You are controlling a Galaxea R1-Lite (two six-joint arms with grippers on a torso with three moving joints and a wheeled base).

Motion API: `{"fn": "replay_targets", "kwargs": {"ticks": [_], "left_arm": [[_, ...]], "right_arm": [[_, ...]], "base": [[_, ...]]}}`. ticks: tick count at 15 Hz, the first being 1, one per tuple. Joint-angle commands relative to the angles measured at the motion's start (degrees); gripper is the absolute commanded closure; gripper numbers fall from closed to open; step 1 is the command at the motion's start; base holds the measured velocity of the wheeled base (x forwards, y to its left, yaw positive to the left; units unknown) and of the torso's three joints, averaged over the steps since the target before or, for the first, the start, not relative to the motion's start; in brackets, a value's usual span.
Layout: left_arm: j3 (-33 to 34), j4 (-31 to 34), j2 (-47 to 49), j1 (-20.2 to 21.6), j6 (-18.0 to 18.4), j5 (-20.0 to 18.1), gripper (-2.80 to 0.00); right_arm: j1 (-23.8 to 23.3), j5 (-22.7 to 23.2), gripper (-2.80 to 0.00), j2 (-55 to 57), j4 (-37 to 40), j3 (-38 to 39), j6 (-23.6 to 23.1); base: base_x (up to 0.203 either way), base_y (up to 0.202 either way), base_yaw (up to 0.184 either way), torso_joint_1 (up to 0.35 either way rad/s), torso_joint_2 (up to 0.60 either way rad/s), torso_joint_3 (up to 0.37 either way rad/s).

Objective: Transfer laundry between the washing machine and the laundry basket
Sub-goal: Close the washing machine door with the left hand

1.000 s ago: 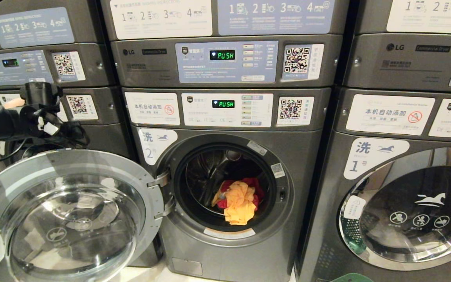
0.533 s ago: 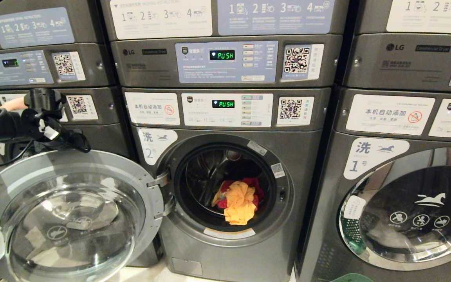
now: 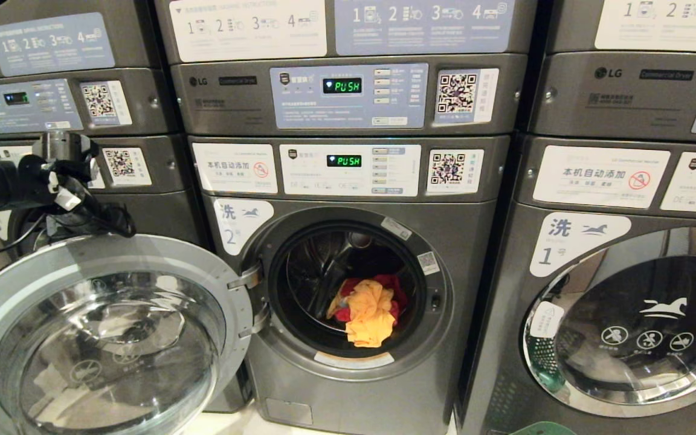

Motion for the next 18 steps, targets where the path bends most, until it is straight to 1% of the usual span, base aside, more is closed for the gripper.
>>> {"fn": "replay_targets", "kwargs": {"ticks": [1,5,6,10,15,18], "left_arm": [[0.1,1.9,-1.2,-0.1,0.0,0.1,0.0],[0.1,9.9,-4.1,-1.0,-0.3,-2.6,0.0],[0.1,10.8,-4.5,-1.6,-1.2,-3.2,0.0],[0.1,12.0,-4.9,-2.6,-2.0,-3.2,0.0],[0.1,12.8,-5.5,-4.7,-4.7,-3.2,0.0],[0.1,13.3,-6.0,-5.3,-5.0,-4.7,0.0]], "right_arm": [[0.0,0.0,0.0,0.1,0.0,0.0,-0.1],[0.0,0.0,0.0,0.1,0.0,0.0,0.0],[0.0,0.0,0.0,0.1,0.1,0.0,0.0],[0.0,-0.1,0.0,0.1,0.1,0.0,0.1],[0.0,-0.1,0.0,0.1,0.1,0.0,0.1],[0.0,-0.1,0.0,0.1,0.1,0.0,0.3]], "base": [[0.0,0.0,0.0,0.0,0.0,0.0],[0.0,0.0,0.0,0.0,0.0,0.0],[0.0,0.0,0.0,0.0,0.0,0.0],[0.0,0.0,0.0,0.0,0.0,0.0],[0.0,0.0,0.0,0.0,0.0,0.0],[0.0,0.0,0.0,0.0,0.0,0.0]]}}
